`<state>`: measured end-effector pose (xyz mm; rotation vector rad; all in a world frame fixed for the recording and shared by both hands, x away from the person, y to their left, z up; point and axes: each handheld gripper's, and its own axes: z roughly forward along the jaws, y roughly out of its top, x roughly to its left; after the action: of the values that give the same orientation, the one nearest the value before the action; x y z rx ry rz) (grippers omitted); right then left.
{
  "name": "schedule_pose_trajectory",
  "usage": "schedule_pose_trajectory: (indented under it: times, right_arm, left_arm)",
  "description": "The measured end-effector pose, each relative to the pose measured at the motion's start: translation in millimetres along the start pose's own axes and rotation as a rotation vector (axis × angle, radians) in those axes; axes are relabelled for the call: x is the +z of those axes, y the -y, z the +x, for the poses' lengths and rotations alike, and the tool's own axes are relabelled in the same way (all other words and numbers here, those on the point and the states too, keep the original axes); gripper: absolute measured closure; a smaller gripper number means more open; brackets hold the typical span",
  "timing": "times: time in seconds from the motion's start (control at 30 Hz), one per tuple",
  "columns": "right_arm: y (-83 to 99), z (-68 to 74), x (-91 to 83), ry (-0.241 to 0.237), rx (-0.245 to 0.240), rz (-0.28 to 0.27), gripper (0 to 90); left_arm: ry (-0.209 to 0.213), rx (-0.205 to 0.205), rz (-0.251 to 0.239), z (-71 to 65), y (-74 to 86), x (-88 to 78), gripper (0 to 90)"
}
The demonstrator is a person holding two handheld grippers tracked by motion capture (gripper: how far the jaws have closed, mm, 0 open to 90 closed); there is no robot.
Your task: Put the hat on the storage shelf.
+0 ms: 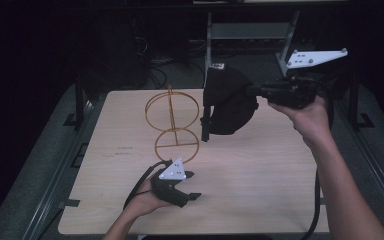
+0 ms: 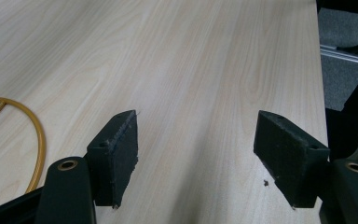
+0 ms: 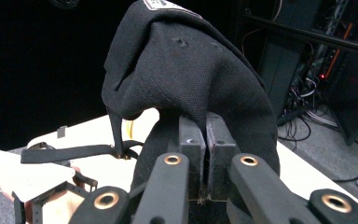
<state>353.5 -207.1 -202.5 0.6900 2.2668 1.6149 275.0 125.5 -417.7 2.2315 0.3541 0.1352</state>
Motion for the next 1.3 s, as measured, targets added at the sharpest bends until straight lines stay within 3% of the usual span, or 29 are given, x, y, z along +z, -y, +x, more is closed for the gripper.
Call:
schedule_pose_trajectory:
  times: [0.43, 0.77, 1.13, 1.3]
  right_arm:
    - [-42.7, 9.0, 40.8, -0.052, -0.049, 0.007, 87.5]
    - [-62.2, 10.7, 77.4, -0.098, -0.058, 0.045, 87.4]
    - [-78.0, 8.9, 116.7, -0.11, -0.065, 0.076, 87.2]
    - [-81.3, 8.8, 137.4, -0.118, -0.066, 0.095, 86.9]
  left_arm:
    - [-0.01, -0.015, -0.011, 6.6, 1.4, -6.7, 30.1]
    - [-0.01, -0.027, -0.031, 9.3, 2.0, -7.8, 30.1]
    - [-0.006, -0.04, -0.033, 9.6, 2.0, -5.4, 30.1]
    - [-0.011, -0.021, -0.029, 11.7, 1.7, -6.5, 30.1]
